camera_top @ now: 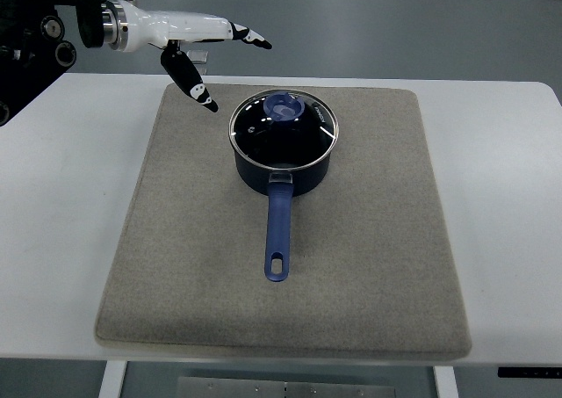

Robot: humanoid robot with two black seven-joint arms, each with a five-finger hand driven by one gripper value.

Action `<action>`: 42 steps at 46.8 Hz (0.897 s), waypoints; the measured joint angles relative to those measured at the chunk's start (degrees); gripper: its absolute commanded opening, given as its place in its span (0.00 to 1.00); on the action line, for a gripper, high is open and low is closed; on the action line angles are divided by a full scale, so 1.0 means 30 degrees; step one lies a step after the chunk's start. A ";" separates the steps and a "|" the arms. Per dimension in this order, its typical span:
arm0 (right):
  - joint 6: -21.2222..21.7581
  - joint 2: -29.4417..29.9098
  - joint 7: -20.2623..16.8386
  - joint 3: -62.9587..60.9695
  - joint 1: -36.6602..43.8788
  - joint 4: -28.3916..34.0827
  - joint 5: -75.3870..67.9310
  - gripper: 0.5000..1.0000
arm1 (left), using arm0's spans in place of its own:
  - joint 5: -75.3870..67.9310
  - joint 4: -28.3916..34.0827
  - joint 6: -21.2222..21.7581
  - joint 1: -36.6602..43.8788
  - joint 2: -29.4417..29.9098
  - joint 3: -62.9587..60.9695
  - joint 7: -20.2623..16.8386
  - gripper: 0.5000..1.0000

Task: Open pot lid and place left with left hand
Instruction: 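Lower the left hand onto the blue knob and grasp it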

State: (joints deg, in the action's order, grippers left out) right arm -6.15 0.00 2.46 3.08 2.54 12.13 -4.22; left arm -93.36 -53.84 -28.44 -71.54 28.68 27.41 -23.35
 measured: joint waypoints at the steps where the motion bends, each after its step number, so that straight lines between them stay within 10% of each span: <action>1: 0.0000 0.0000 0.0001 0.0000 0.0002 0.0000 0.0000 0.83 | 0.0000 0.0022 0.0007 -0.0101 -0.0181 -0.0186 0.0009 0.98; 42: 0.0000 0.0000 -0.0001 0.0000 0.0002 0.0000 0.0000 0.83 | -0.1175 0.1641 0.0310 -0.1347 -0.3680 -0.2075 0.0382 0.89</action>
State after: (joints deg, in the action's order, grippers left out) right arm -6.15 0.00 2.46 3.08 2.55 12.13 -4.22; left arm -96.88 -48.91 -27.51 -75.58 17.64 21.18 -22.20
